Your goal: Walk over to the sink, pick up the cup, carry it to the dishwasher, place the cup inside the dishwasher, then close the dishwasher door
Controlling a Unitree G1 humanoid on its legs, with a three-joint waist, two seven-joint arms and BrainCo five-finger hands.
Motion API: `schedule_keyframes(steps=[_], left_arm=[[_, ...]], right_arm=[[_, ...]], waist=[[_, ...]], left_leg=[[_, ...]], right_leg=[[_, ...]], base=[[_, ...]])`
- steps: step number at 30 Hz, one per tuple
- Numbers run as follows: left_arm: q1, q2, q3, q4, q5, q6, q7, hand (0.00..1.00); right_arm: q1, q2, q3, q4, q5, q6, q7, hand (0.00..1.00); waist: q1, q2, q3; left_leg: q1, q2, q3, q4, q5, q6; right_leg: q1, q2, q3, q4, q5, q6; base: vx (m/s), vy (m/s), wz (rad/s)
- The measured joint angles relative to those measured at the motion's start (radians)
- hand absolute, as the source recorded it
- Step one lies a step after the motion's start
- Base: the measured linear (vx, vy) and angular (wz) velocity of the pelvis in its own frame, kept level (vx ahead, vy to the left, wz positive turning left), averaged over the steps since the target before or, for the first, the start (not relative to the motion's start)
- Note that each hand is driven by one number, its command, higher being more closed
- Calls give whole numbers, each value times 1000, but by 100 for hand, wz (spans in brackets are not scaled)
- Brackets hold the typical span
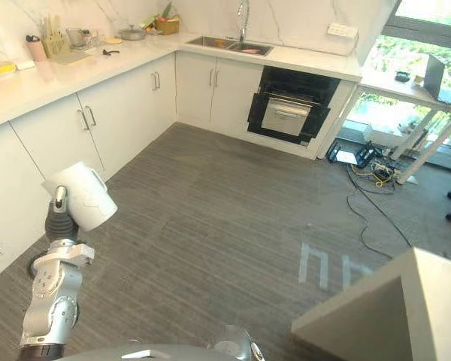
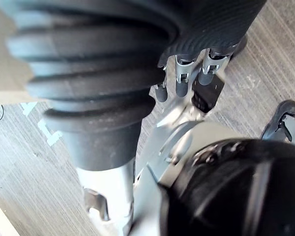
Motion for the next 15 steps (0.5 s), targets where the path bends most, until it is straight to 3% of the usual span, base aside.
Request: schedule_keyframes(steps=[1,2,4,5,6,7,8,9,10,11,12,13,14,15], left_arm=[[-21,1,-33,0,0,3,-9,100],[-34,5,-58,-1,1,5,-18,100],[-39,10,-77,-2,0,16,-18,100],[-33,4,-79,-8,0,23,-18,100],[-22,-1,-84,-23,0,30,-20,100],[-6,-29,-87,-24,0,31,-19,100],[1,-35,-95,-26,-1,31,-20,100],[4,-47,-109,-39,0,31,-25,100],[-2,-68,-117,-45,0,29,-24,100],[-2,-75,-122,-45,0,29,-24,100],[2,-94,-130,-50,0,29,-22,100],[4,-115,-136,-52,0,28,-21,100],[6,-123,-136,-52,-1,29,-20,100],[9,-125,-131,-53,-1,30,-18,100]], right_arm=[[6,4,1,-18,16,2,1,0],[15,3,4,-25,22,5,0,0],[26,3,23,-26,27,12,-1,0],[33,2,35,-27,27,13,-2,0],[56,0,57,-38,27,17,-4,0],[79,-15,58,-54,36,22,-5,0],[85,-25,59,-72,39,23,-5,0],[101,-43,60,-108,65,22,-3,0],[101,-55,60,-114,83,14,2,0],[99,-53,63,-114,90,15,-1,0],[96,-43,62,-117,99,15,-8,0],[101,-38,61,-129,99,14,-13,0],[99,-36,67,-135,100,12,-18,0],[90,-44,71,-142,102,7,-29,0]], waist=[[-11,8,3],[-11,8,5],[-9,5,7],[-9,5,7],[-11,-11,-4],[-17,28,-27],[-21,60,-44],[-27,93,-67],[-28,112,-64],[-28,111,-64],[-26,93,-44],[-21,89,-35],[-19,96,-29],[-12,108,-16]], left_leg=[[13,1,-26,-22,0,0],[36,1,-34,-47,-5,-9],[101,-2,-38,-59,-41,-45],[136,-1,-38,-64,-61,-56],[199,1,-43,-64,-113,-78],[234,51,-43,-64,-163,-83],[237,77,-44,-65,-183,-81],[255,112,-44,-75,-212,-32],[237,136,-42,40,-155,-64],[205,148,-24,131,-128,-64],[118,181,-22,357,-30,-91],[3,231,-36,601,147,-102],[-51,261,-37,721,169,-113],[-148,300,-20,902,139,-88]], right_leg=[[-25,42,2,-263,49,21],[-17,69,2,-555,148,39],[-18,71,-3,-721,207,40],[-13,69,-8,-717,200,31],[0,68,-9,-685,201,-17],[-25,102,-6,-580,265,-37],[-43,122,-6,-538,267,-41],[-76,162,-13,-459,263,-46],[-83,184,-27,-400,193,-72],[-70,191,-31,-390,169,-79],[-14,211,-34,-409,138,-90],[53,244,-31,-452,120,-102],[92,269,-29,-482,116,-107],[169,310,-14,-538,108,-119]], base=[[373,-159,83],[388,-181,72],[399,-238,38],[528,-330,33],[702,-417,25],[704,-413,27],[583,-342,21],[562,-353,10],[450,-292,-2],[616,-472,-14],[464,-362,-15],[567,-404,-14],[486,-212,-22],[513,-170,-38]])
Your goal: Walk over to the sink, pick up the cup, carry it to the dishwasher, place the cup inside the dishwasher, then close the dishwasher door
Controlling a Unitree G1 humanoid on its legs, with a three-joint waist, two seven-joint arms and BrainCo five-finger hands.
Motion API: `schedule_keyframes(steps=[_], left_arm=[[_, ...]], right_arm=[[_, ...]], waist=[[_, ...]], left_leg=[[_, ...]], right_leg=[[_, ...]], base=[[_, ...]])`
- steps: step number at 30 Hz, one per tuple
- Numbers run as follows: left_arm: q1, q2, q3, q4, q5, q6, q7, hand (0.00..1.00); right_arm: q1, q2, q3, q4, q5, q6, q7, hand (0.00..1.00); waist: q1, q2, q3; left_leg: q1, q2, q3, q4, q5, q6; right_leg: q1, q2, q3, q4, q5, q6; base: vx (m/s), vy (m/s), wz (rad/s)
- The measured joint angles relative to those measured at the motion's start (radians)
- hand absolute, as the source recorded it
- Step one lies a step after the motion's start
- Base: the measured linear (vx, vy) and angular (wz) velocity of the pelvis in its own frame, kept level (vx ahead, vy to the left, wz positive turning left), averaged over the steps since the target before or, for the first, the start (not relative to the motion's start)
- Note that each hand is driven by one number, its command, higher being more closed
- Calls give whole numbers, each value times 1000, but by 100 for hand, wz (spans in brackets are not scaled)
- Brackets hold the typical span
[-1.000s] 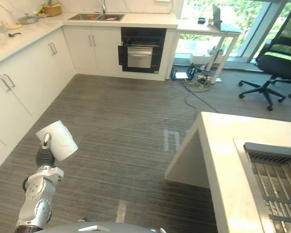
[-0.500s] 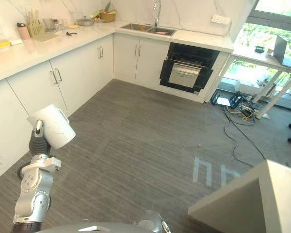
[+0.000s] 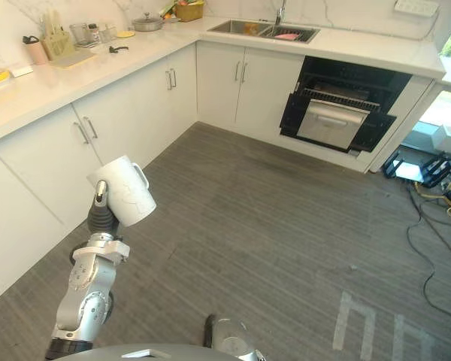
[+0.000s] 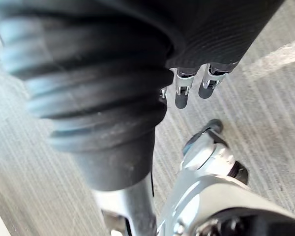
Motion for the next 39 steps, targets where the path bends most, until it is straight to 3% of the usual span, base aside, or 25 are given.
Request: schedule_keyframes(steps=[2,4,6,7,8,10,11,12,13,15,16,17,18,19,20,21,22,24,26,28,32,34,36,38,39], left_arm=[[3,14,25,-1,0,1,3,100],[4,35,46,-26,0,1,3,100],[4,46,68,-60,0,0,3,100],[8,49,75,-77,-1,-1,3,100],[9,47,75,-83,-1,-1,2,100],[10,48,80,-75,-2,-3,-5,100],[12,51,98,-62,-2,-8,-16,100],[13,58,112,-52,-2,-14,-22,100],[23,63,138,-43,-1,-20,-22,100],[24,60,163,-35,-1,-25,-21,100],[22,62,175,-42,1,-26,-22,100],[18,63,178,-45,2,-26,-22,100],[15,73,184,-62,2,-25,-20,100],[13,89,184,-91,2,-22,-10,100],[9,91,184,-100,2,-22,-2,100],[-7,98,179,-104,2,-21,12,100],[-28,98,168,-104,1,-21,24,100],[-50,98,152,-103,2,-20,25,100],[-53,98,129,-102,7,-9,25,100],[-54,103,105,-83,27,11,27,100],[-24,113,71,-73,41,14,42,100],[-1,91,58,-73,41,13,48,100],[10,65,19,-71,41,20,51,100],[7,15,3,-74,43,19,52,100],[5,-2,3,-74,43,19,53,100]], right_arm=[[-20,-3,17,2,10,-7,1,0],[-59,-12,27,6,9,-6,2,0],[-98,-23,72,9,0,-9,2,0],[-113,-25,98,10,1,-18,2,0],[-120,-26,99,11,4,-19,1,0],[-132,-42,100,43,15,-18,-1,0],[-134,-44,100,59,26,-19,-5,0],[-143,-36,101,72,33,-18,-6,0],[-152,-21,113,98,34,-14,-8,0],[-165,-17,118,121,34,-10,-13,0],[-167,-15,115,125,33,5,-22,0],[-164,-12,110,129,33,5,-24,0],[-164,1,84,142,33,3,-25,0],[-162,11,54,147,31,-26,-25,0],[-162,8,52,144,29,-32,-25,0],[-162,1,53,133,-3,-49,-22,0],[-152,3,54,117,-14,-65,-20,0],[-146,15,53,113,-19,-68,-20,0],[-143,15,53,93,-8,-63,-19,0],[-131,8,54,87,-7,-51,-19,0],[-102,9,56,79,-7,-16,-19,0],[-98,-16,56,76,-6,-6,-22,0],[-100,-30,53,79,-3,14,-33,0],[-99,-45,54,74,-5,22,-37,0],[-97,-51,54,71,-7,11,-38,0]], waist=[[25,-17,6],[56,-18,6],[68,-26,6],[71,-29,6],[75,-21,6],[81,-7,9],[88,-8,6],[93,-20,1],[104,-66,-12],[112,-77,-18],[112,-91,-14],[109,-104,-7],[105,-127,6],[95,-135,10],[90,-135,12],[79,-124,15],[72,-115,17],[55,-112,19],[42,-97,27],[44,-84,33],[45,-82,17],[38,-33,-11],[33,-8,-8],[31,14,7],[36,29,15]], left_leg=[[-122,-34,44,1,-85,40],[-195,-95,70,-201,-137,44],[-217,-165,75,-547,-126,40],[-205,-206,65,-812,-55,18],[-221,-223,53,-934,-24,-2],[-253,-228,70,-974,-15,-14],[-243,-229,75,-968,47,9],[-235,-236,83,-941,87,7],[-237,-267,91,-887,88,8],[-224,-283,91,-836,90,44],[-172,-306,116,-845,89,105],[-138,-327,123,-852,73,128],[-59,-374,131,-888,47,156],[6,-409,134,-922,27,169],[37,-418,131,-935,19,167],[97,-421,112,-965,3,168],[148,-418,91,-998,-6,168],[193,-412,47,-1025,-26,163],[220,-393,14,-1013,-68,152],[267,-372,-8,-987,-134,142],[384,-333,-42,-920,-309,79],[417,-271,-30,-918,-346,46],[327,-212,9,-668,-290,4],[125,-117,5,-232,-40,-16],[20,-53,7,-14,-19,-5]], right_leg=[[109,15,45,-84,-11,-19],[163,10,103,-132,-19,-25],[203,-6,148,-164,-31,-18],[236,-21,167,-182,-46,-6],[261,-21,182,-195,-63,7],[318,-18,207,-198,-109,40],[375,-21,236,-185,-173,58],[388,-42,251,-168,-206,44],[378,-79,272,-102,-230,46],[315,-108,260,88,-222,60],[280,-138,233,236,-197,118],[257,-166,220,327,-173,188],[191,-240,196,523,-67,327],[116,-303,171,710,4,316],[79,-321,152,778,0,277],[18,-337,94,853,-31,196],[-48,-335,43,855,-69,146],[-142,-317,-6,730,-122,111],[-186,-280,-28,411,-108,115],[-181,-246,-41,-71,46,146],[-169,-235,3,-71,111,90],[-187,-176,-1,4,164,80],[-165,-152,-28,47,148,57],[-59,-113,-48,2,90,45],[22,-76,-56,-31,57,31]], base=[[461,-131,-56],[415,-63,-84],[538,18,-78],[480,68,-46],[605,155,-46],[543,180,-38],[497,183,-45],[754,268,-72],[514,159,-64],[692,202,-54],[616,200,-31],[697,230,-12],[537,149,-6],[626,168,-4],[469,103,9],[438,66,26],[428,43,38],[402,-45,67],[419,-103,66],[464,-157,37],[631,-319,20],[674,-359,2],[612,-404,14],[628,-431,25],[569,-331,19]])
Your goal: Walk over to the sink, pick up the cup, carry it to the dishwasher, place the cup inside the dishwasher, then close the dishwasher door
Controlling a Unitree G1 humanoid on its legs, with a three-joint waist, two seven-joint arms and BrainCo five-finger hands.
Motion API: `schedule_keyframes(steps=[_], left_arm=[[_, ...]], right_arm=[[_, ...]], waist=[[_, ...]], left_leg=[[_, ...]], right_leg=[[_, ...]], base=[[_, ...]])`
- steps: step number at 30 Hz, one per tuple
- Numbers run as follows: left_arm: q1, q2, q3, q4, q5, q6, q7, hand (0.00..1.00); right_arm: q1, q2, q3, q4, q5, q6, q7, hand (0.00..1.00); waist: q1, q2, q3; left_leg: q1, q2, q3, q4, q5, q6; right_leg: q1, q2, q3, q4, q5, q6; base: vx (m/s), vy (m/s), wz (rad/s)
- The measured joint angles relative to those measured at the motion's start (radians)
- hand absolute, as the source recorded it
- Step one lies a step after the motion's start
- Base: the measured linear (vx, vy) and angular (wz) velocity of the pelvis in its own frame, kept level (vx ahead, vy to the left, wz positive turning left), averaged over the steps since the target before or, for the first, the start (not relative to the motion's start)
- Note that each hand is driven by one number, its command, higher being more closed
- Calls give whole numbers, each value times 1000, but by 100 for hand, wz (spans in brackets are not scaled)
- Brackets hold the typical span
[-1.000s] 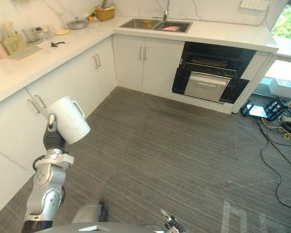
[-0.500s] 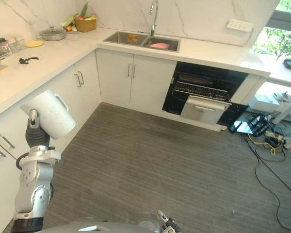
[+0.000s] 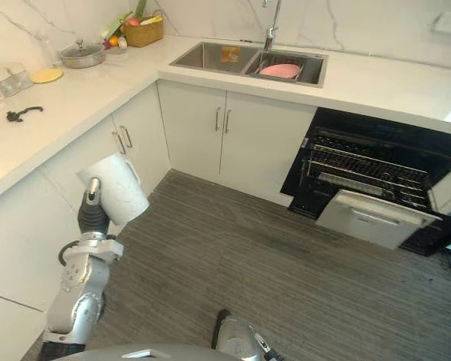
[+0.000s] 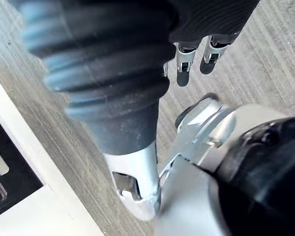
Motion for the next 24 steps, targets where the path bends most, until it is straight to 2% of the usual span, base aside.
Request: schedule_keyframes(steps=[1,2,3,5,6,7,8,9,10,11,12,13,14,15,16,18,19,20,21,22,23,24], left_arm=[[-1,3,2,0,0,0,0,100],[-1,18,15,3,-1,0,-3,100],[-1,30,20,3,-1,0,-8,100],[-3,54,37,-1,-1,-6,-28,100],[-3,62,50,0,-1,-8,-48,100],[-2,64,55,0,0,-8,-61,100],[-2,63,55,0,1,-9,-62,100],[0,63,54,-2,8,-15,-75,100],[5,64,56,-2,20,-30,-83,100],[8,66,57,-2,28,-36,-87,100],[21,88,72,1,36,-49,-99,100],[30,107,84,1,37,-68,-106,100],[32,125,98,0,38,-95,-111,100],[32,145,121,-3,44,-132,-114,100],[32,151,137,-17,59,-162,-115,100],[31,153,152,-59,79,-190,-116,100],[30,161,158,-92,93,-218,-118,100],[20,167,159,-122,116,-242,-123,100],[15,169,159,-134,117,-250,-128,100],[9,171,158,-145,118,-252,-130,100],[-4,170,149,-152,124,-253,-137,100],[-6,169,144,-151,132,-253,-136,100]], right_arm=[[7,0,1,-1,2,-14,-1,0],[1,3,1,2,12,-50,-1,0],[-2,5,2,6,23,-65,0,0],[-27,7,5,5,61,-110,0,0],[-51,10,26,-5,87,-144,-5,0],[-65,14,58,-51,105,-162,-19,0],[-72,14,81,-79,114,-170,-32,0],[-81,11,114,-136,120,-197,-63,0],[-93,10,131,-179,119,-231,-97,0],[-99,9,134,-197,119,-242,-116,0],[-118,19,147,-209,119,-258,-144,0],[-121,25,158,-241,118,-268,-162,0],[-131,23,157,-282,118,-284,-176,0],[-132,17,153,-330,114,-304,-194,0],[-123,8,134,-383,104,-313,-208,0],[-111,7,97,-476,76,-315,-232,0],[-97,18,80,-554,66,-316,-239,0],[-83,32,69,-628,51,-317,-236,0],[-82,41,66,-655,42,-317,-233,0],[-80,52,64,-676,37,-316,-228,0],[-69,78,71,-713,30,-312,-211,0],[-64,89,74,-722,14,-312,-196,0]], waist=[[2,5,8],[13,-2,13],[20,-7,12],[39,-10,12],[45,-17,12],[47,-32,11],[48,-37,11],[55,-36,9],[66,-26,5],[67,-16,5],[78,-37,8],[80,-64,7],[75,-84,8],[58,-102,11],[47,-115,9],[46,-127,4],[39,-144,-7],[25,-153,-10],[18,-157,-7],[11,-161,-4],[-3,-157,10],[-9,-152,13]], left_leg=[[-40,17,-3,73,-12,17],[-120,8,-5,105,-44,50],[-140,-6,-1,69,-58,54],[-201,-41,31,-110,-99,54],[-240,-76,54,-281,-115,51],[-232,-131,46,-554,-91,43],[-219,-159,33,-701,-58,35],[-203,-195,-26,-946,23,17],[-204,-205,-85,-1046,57,-7],[-206,-199,-108,-1047,85,-9],[-185,-203,-105,-988,167,-13],[-186,-216,-100,-935,166,-11],[-187,-221,-95,-878,155,5],[-185,-228,-80,-806,104,43],[-166,-232,-49,-757,58,59],[-106,-239,21,-745,-5,75],[-65,-257,68,-760,-36,85],[-29,-274,105,-756,-68,99],[-8,-282,121,-757,-83,105],[18,-287,137,-761,-100,111],[97,-288,174,-784,-135,126],[132,-281,193,-800,-143,129]], right_leg=[[50,14,-4,-17,-16,-5],[141,21,-2,-49,-50,-18],[170,19,7,-61,-61,-18],[219,18,43,-88,-88,-15],[237,16,72,-104,-99,-10],[254,5,101,-115,-99,5],[263,1,118,-122,-101,8],[270,2,164,-129,-114,20],[280,12,219,-129,-148,39],[293,24,250,-127,-167,48],[314,17,335,-116,-201,49],[311,1,397,-90,-217,43],[311,-7,437,-54,-223,44],[312,-23,460,-11,-223,42],[312,-42,474,39,-223,42],[278,-71,473,171,-223,43],[222,-100,453,308,-220,66],[151,-142,411,462,-183,147],[119,-167,390,534,-150,192],[86,-195,364,604,-105,208],[19,-255,288,765,-90,136],[-14,-265,257,807,-116,107]], base=[[632,-353,1],[513,-273,-15],[597,-274,-43],[435,-111,-62],[493,-32,-73],[510,-10,-73],[512,38,-83],[508,107,-107],[499,141,-118],[575,223,-140],[470,197,-127],[570,224,-130],[476,174,-93],[556,191,-78],[443,149,-67],[386,115,-94],[390,124,-113],[307,113,-88],[240,100,-64],[305,108,-75],[295,84,-77],[349,58,-90]])
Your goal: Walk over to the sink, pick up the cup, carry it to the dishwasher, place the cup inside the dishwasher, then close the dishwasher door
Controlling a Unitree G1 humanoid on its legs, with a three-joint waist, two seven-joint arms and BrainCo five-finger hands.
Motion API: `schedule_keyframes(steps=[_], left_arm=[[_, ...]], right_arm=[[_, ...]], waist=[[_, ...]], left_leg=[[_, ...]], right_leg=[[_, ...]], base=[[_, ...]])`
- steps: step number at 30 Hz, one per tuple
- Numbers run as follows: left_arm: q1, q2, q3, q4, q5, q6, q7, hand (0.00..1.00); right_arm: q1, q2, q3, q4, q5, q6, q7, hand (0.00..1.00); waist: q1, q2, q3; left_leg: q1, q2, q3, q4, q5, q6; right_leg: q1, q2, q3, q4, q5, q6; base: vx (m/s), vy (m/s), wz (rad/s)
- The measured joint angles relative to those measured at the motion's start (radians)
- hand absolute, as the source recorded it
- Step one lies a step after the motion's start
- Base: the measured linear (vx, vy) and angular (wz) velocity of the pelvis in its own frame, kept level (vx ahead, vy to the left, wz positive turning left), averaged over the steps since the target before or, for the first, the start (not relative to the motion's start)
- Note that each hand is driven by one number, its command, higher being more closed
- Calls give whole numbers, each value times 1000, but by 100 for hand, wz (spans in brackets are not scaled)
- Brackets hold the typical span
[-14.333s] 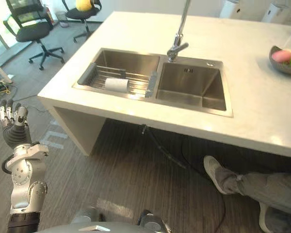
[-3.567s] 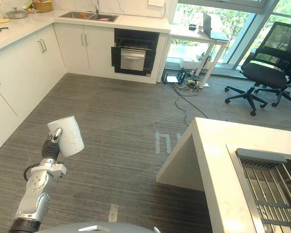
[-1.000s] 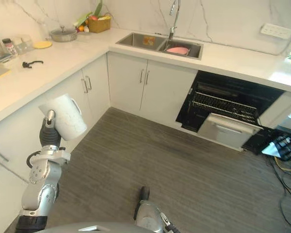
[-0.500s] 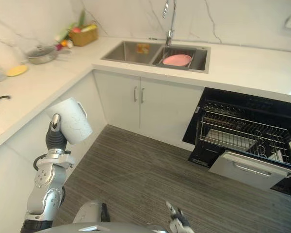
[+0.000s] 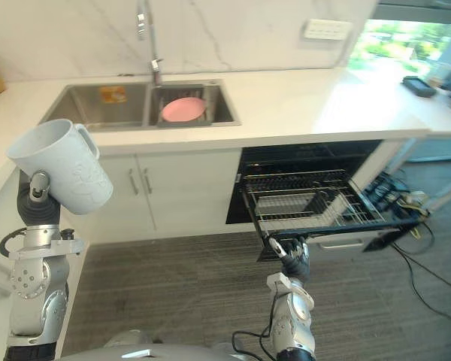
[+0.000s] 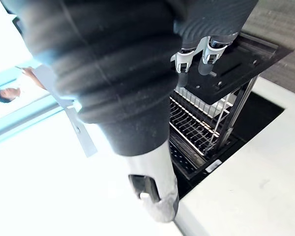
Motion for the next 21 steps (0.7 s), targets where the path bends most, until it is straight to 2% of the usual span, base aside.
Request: schedule_keyframes(steps=[1,2,3,4,5,6,7,8,10,12,14,15,16,17,18,19,21], left_arm=[[-1,0,-8,2,16,0,2,100],[-3,0,-15,2,25,-1,7,100],[-4,0,-15,2,26,-4,10,100],[-6,4,-7,2,26,-12,18,100],[-4,9,-5,2,32,-14,21,100],[2,20,10,3,57,-17,33,100],[5,16,17,17,75,-23,52,100],[4,3,17,35,83,-23,63,100],[-13,-9,-5,78,105,-22,78,100],[-28,-12,-36,88,113,-22,84,100],[-25,-13,-63,98,139,-19,97,100],[-25,-13,-81,111,142,-18,110,100],[-19,-13,-89,118,142,-8,122,100],[-9,-14,-89,121,142,-5,129,100],[13,-18,-89,128,142,5,133,100],[33,-26,-90,144,142,6,133,100],[59,-37,-89,158,143,6,137,100]], right_arm=[[17,14,15,-43,-19,1,16,0],[31,21,27,-109,-41,6,37,0],[34,25,29,-146,-51,10,46,0],[34,26,35,-217,-55,12,58,0],[34,26,35,-247,-55,12,76,0],[34,26,37,-296,-52,13,110,0],[34,12,41,-331,-43,15,148,0],[30,-3,41,-342,-39,15,163,0],[20,-32,36,-406,-32,20,201,0],[13,-37,37,-412,-33,24,205,0],[14,-36,40,-413,-32,35,221,0],[13,-37,41,-415,-30,43,237,0],[13,-38,44,-417,-11,49,255,0],[13,-39,46,-418,-7,49,268,0],[13,-39,45,-424,-5,49,289,0],[16,-39,48,-437,-6,50,311,0],[11,-40,54,-458,-6,50,331,0]], waist=[[-10,14,2],[-19,39,9],[-22,40,7],[-23,45,7],[-21,42,5],[-10,10,-6],[2,-19,-14],[9,-4,-18],[-23,46,-14],[-39,59,-10],[-33,62,-10],[-28,77,-9],[-20,94,1],[-11,101,1],[2,111,-6],[9,110,-8],[16,114,-12]], left_leg=[[53,20,32,-33,-10,-6],[91,43,66,-66,-14,-20],[106,56,83,-80,-15,-30],[134,68,126,-106,-20,-49],[147,69,146,-118,-22,-54],[187,48,170,-133,-27,-67],[207,32,163,-132,-37,-77],[214,48,154,-130,-40,-78],[212,68,132,-133,-43,-75],[206,80,132,-104,-40,-75],[156,119,136,70,-38,-71],[74,178,132,282,-5,-40],[-10,250,115,497,90,-46],[-45,270,93,575,89,-64],[-103,285,65,634,41,-82],[-138,284,56,596,-3,-82],[-161,263,46,438,-31,-82]], right_leg=[[-54,-2,-70,13,-49,-35],[-109,5,-152,-56,-91,-36],[-128,8,-199,-121,-99,-34],[-153,11,-304,-279,-91,-33],[-160,11,-359,-362,-64,-39],[-162,23,-458,-512,77,-77],[-143,28,-520,-570,96,-192],[-142,50,-512,-579,97,-192],[-144,101,-498,-614,88,-183],[-147,120,-483,-622,59,-172],[-121,145,-462,-648,35,-165],[-81,176,-458,-696,38,-164],[-21,217,-433,-760,43,-165],[3,230,-421,-786,55,-166],[36,243,-398,-815,58,-165],[63,243,-376,-840,57,-161],[91,233,-338,-868,58,-150]], base=[[271,13,-79],[267,9,-75],[282,1,-82],[246,-8,-71],[357,-35,-97],[427,-69,-109],[438,-93,-120],[408,-110,-102],[330,-107,-54],[207,-89,-33],[156,-104,-36],[191,-117,-40],[178,-77,-44],[213,-49,-65],[220,-20,-70],[228,-26,-69],[238,13,-64]])
